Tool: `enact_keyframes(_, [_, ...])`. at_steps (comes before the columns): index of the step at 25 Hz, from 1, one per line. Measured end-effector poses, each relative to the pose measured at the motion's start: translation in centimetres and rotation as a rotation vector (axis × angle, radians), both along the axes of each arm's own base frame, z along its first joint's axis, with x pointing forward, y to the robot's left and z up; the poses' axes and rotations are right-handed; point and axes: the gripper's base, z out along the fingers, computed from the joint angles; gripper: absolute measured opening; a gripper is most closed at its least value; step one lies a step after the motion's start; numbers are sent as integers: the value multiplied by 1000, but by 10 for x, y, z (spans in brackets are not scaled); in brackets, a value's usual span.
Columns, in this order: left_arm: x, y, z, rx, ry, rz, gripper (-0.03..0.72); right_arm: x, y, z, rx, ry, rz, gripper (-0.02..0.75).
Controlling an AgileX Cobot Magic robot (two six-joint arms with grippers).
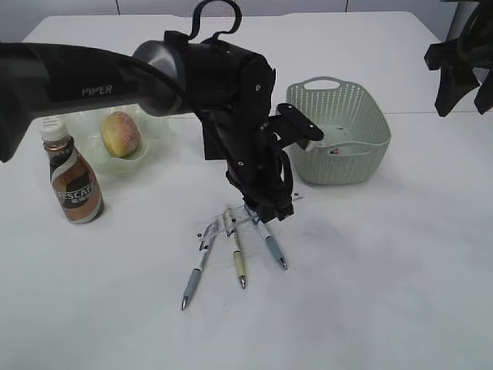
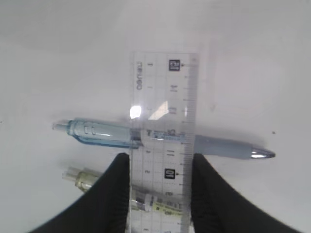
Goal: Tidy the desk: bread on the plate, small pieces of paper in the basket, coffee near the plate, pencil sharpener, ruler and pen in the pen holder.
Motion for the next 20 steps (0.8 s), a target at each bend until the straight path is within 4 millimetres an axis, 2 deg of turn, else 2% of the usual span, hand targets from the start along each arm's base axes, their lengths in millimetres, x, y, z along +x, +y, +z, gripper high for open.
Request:
enact_keyframes(3, [2, 1, 10, -7, 29, 79, 259, 0, 0, 0, 0, 0, 0, 417])
enact_keyframes(11, [16, 26, 29, 22, 129, 354, 260, 0, 0, 0, 0, 0, 0, 417])
enact_keyframes(20, [38, 48, 55, -135, 206, 616, 260, 0, 0, 0, 0, 0, 0, 417])
